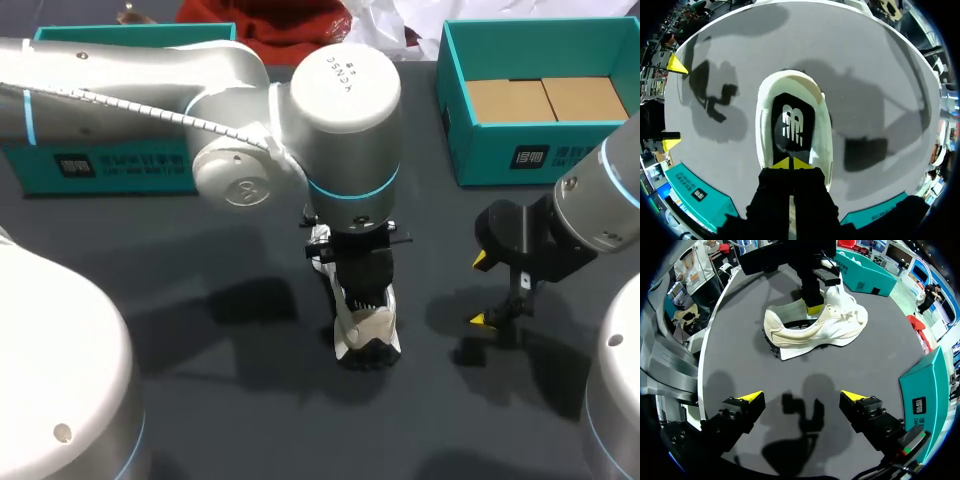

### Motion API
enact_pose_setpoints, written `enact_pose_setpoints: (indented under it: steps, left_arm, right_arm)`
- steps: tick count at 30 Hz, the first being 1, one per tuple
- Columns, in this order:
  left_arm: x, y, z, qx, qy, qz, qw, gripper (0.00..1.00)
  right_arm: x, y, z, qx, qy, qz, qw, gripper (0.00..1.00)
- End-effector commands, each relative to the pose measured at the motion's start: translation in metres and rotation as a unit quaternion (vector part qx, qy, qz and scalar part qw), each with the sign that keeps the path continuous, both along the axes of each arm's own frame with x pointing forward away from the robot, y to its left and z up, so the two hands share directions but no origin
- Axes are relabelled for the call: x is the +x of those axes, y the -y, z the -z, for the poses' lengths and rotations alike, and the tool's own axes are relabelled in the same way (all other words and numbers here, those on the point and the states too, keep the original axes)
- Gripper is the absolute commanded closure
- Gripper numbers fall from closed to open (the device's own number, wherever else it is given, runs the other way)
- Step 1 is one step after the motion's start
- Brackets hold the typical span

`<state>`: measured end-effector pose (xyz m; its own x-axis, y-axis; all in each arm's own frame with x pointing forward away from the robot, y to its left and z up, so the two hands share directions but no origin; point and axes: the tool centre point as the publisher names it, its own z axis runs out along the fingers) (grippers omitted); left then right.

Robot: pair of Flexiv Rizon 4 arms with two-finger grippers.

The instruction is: Take the shoe out of the shoebox, open the shoe tongue, remove and reinsert the insole, then place the shoe into the shoebox

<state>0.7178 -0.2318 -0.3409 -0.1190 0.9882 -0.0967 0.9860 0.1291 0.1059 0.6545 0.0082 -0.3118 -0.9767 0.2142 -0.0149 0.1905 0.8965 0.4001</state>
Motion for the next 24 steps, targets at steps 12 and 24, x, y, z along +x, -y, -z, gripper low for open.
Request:
enact_pose_setpoints:
  steps: [12, 24]
  left_arm:
    - [0.005, -0.006, 0.014, 0.027, -0.016, -0.033, 0.999, 0.18]
    - [0.003, -0.013, 0.006, 0.026, -0.033, -0.042, 0.998, 0.0]
  right_arm:
    - [-0.002, 0.001, 0.0, 0.0, 0.002, 0.001, 1.0, 0.0]
    - [-0.002, 0.001, 0.0, 0.0, 0.002, 0.001, 1.0, 0.0]
